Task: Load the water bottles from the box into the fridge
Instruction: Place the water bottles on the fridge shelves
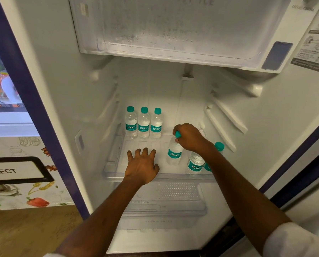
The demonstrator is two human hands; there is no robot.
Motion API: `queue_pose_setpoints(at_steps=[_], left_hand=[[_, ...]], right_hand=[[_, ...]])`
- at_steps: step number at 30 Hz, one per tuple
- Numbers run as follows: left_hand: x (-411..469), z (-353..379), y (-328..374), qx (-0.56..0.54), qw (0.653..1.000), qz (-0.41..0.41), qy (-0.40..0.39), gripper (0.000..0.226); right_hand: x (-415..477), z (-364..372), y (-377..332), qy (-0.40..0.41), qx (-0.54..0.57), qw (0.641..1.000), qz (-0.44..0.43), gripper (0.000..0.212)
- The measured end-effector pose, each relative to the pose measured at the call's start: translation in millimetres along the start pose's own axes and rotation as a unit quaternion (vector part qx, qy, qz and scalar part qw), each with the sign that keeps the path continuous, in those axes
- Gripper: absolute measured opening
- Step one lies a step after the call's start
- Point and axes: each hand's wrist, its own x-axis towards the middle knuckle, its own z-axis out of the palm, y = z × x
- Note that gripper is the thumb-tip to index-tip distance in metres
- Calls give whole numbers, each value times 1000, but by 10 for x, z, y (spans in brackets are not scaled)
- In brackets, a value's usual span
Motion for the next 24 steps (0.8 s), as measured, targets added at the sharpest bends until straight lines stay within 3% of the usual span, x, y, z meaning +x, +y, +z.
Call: queue_pose_setpoints(at_steps=[24], left_hand=[[6,2,7,6,1000,-5,-2,62]], right_hand=[[-493,-82,32,-57,-19,998,-16,32]])
